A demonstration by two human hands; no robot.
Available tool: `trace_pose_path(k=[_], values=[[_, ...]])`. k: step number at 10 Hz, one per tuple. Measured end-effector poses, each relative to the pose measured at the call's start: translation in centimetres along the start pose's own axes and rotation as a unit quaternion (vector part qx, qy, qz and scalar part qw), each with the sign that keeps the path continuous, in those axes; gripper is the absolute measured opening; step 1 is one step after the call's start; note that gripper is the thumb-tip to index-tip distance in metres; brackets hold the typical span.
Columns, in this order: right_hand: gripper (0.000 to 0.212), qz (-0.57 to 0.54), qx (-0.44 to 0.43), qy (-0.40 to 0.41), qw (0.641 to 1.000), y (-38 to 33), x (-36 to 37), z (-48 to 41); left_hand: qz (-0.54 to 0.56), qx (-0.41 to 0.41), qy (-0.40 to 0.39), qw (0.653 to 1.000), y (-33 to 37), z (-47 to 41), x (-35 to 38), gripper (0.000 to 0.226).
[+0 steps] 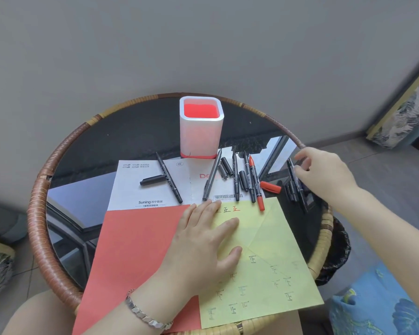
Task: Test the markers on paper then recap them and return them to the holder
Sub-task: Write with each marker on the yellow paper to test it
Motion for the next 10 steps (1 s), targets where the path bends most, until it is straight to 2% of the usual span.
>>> trace_pose_path(k=[1,2,4,5,6,7,8,9,10], values=[[0.029,0.056,0.035,-0.065,0.996,0.9,1.6,-0.3,-0.004,-0.001,-0.003,1.000,0.1,0.0,0.0,0.043],[0.027,0.052,0.049,-0.075,0.995,0.8,2.7,-0.4,-0.007,-0.003,-0.005,1.000,0.1,0.1,-0.1,0.043],[0.031,-0.087,0.103,-0.051,0.990,1.0,1.9,-0.1,-0.022,-0.006,-0.009,1.000,0.0,0.1,-0.1,0.043],[0.030,-0.165,0.095,-0.021,0.982,0.2,-0.8,0.9,-0.015,-0.005,-0.008,1.000,0.0,0.1,0.0,0.043],[0.026,-0.304,0.091,-0.037,0.947,-0.8,-1.5,1.9,-0.008,-0.005,-0.008,1.000,0.0,0.1,0.0,0.043],[0.021,-0.448,0.132,-0.076,0.881,-1.6,-0.1,2.9,-0.008,-0.004,-0.008,1.000,0.0,0.1,0.1,0.044],[0.033,-0.595,0.132,-0.076,0.789,-2.8,1.2,4.1,-0.012,-0.005,-0.009,1.000,0.0,0.1,0.0,0.044],[0.027,-0.609,0.131,-0.044,0.781,-3.0,1.3,5.0,-0.014,-0.006,-0.009,1.000,0.0,0.1,0.0,0.044],[0.019,-0.637,0.135,-0.072,0.755,-4.4,2.6,6.0,-0.017,-0.005,-0.007,1.000,0.0,0.1,0.0,0.044]])
Point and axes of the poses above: each hand's wrist, its own z-axis away from the middle knuckle, its own x-axis out of the palm, y = z × x, the point moved 10 cm from there along -z, towards the middle knuckle, and after that the axes turned 1 degree about -y, right-handed, at the moved point
